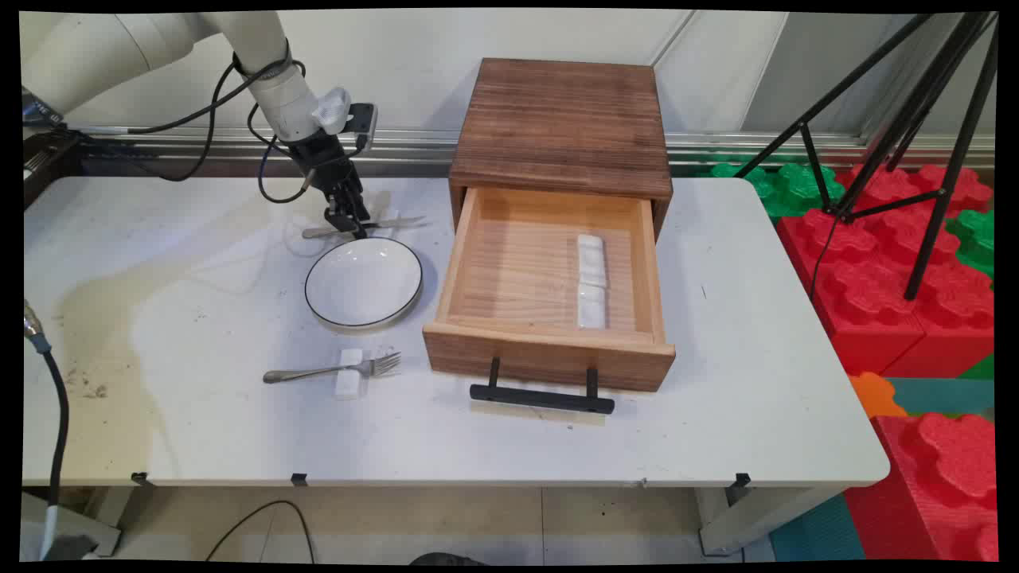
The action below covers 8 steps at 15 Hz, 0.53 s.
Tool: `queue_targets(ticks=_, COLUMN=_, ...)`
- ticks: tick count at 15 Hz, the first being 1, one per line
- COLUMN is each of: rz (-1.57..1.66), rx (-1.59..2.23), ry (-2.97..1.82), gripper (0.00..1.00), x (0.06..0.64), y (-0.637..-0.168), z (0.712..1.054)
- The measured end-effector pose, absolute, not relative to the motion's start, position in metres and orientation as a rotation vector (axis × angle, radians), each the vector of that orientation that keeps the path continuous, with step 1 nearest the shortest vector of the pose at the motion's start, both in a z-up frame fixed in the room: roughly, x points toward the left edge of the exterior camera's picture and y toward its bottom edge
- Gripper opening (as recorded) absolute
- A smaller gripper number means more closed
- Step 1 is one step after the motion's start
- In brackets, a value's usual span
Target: Pick up the knife from the left of the white plate, then place the picked object into the drawer
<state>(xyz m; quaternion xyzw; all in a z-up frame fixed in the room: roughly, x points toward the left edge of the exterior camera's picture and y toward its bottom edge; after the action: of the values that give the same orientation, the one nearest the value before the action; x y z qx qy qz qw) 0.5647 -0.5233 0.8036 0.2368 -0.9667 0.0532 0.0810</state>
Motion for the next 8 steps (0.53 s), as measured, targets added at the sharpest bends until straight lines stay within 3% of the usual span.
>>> queue_targets(ticks=8, rz=0.181, rx=0.750, ry=-2.869, gripper=0.00, x=0.5665, y=-0.5147, z=0.8123)
